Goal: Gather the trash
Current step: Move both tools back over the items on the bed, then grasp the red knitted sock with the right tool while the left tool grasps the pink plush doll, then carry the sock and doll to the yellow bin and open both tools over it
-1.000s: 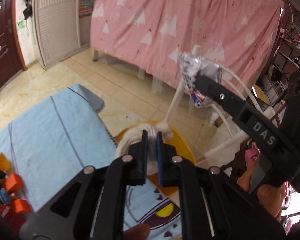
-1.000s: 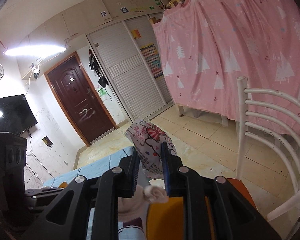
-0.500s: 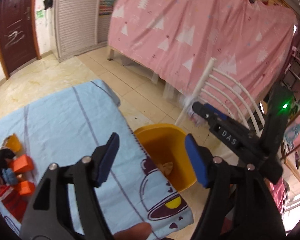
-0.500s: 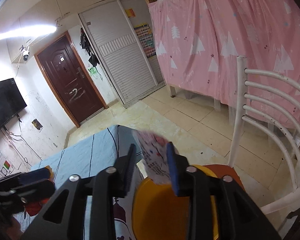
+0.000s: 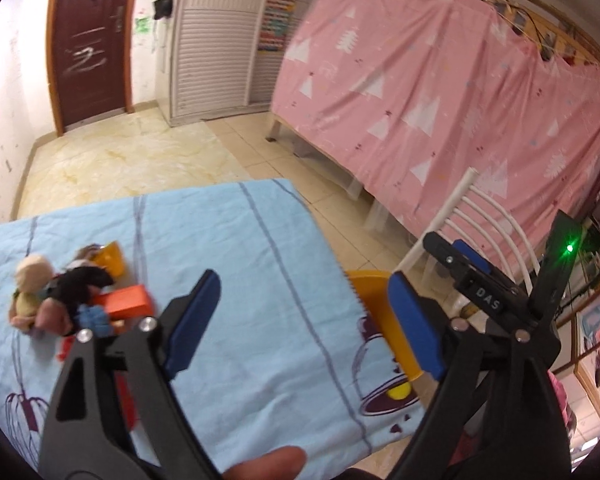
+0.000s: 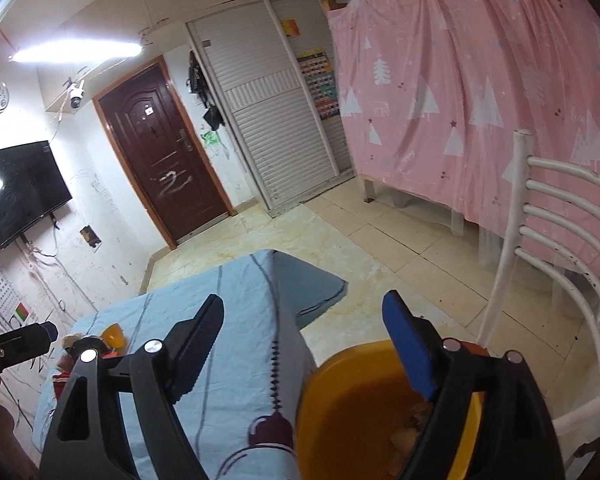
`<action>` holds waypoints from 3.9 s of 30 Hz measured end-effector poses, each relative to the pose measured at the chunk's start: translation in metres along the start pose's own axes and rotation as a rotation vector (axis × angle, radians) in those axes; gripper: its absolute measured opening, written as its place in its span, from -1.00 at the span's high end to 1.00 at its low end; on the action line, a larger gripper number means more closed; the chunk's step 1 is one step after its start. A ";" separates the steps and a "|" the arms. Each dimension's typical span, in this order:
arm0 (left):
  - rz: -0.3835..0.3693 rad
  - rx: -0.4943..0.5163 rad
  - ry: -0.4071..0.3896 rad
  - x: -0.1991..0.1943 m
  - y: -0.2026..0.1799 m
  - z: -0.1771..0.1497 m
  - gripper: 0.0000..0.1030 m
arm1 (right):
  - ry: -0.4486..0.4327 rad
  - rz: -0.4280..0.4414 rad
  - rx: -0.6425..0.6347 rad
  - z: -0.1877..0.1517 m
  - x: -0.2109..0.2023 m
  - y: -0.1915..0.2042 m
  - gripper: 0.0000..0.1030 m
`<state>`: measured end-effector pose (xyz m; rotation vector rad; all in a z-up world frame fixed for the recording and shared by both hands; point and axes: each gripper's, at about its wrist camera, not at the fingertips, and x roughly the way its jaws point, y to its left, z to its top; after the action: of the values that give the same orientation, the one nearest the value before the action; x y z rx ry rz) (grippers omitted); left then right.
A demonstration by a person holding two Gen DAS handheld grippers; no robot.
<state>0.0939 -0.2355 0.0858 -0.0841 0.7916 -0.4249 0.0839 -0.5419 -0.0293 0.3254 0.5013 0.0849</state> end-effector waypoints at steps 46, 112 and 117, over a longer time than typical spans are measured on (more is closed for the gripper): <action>0.390 -0.322 0.114 -0.014 0.261 -0.054 -0.34 | 0.342 0.432 -0.615 -0.127 0.064 0.297 -0.34; 0.098 0.042 0.004 -0.017 0.047 0.005 0.63 | 0.090 0.228 -0.324 -0.012 0.018 0.149 0.89; 0.078 0.081 0.021 -0.008 0.028 0.006 0.63 | 0.069 0.190 -0.278 -0.002 0.013 0.123 0.89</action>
<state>0.1023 -0.2075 0.0890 0.0267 0.7947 -0.3843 0.0943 -0.4234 0.0028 0.0976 0.5183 0.3481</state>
